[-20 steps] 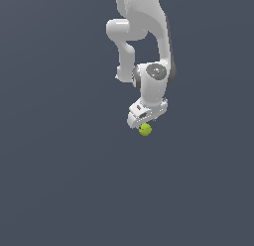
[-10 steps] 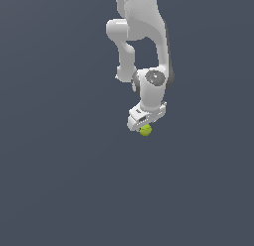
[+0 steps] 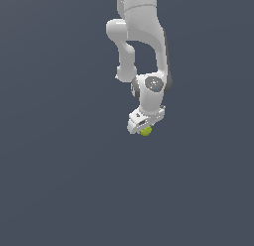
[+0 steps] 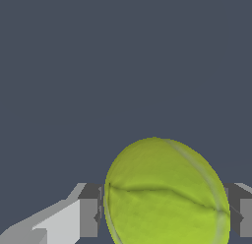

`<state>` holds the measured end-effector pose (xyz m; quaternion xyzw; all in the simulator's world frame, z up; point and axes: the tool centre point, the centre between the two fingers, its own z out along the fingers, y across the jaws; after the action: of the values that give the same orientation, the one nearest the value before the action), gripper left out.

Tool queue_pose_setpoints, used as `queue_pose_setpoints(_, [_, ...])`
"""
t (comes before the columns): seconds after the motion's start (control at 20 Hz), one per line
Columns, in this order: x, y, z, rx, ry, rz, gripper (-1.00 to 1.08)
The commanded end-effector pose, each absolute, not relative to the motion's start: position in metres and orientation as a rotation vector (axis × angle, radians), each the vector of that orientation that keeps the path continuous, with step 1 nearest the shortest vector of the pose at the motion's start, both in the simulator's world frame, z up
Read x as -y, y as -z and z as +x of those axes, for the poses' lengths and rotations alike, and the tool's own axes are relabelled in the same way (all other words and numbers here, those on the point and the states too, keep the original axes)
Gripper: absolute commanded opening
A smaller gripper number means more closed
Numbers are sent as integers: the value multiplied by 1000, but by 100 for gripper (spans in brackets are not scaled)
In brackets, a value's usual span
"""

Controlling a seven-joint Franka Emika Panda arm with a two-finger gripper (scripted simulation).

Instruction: Pick up the object and move it to a goal position.

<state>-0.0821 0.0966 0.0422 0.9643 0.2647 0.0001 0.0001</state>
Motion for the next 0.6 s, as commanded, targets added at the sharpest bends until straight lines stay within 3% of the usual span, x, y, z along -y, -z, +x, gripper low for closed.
queue_pose_setpoints(0.0, [-97,-41,-82,-833,0,3029,-100])
queue_pose_setpoints(0.55, [-97,-44,-81,-831,-2,3029,-100])
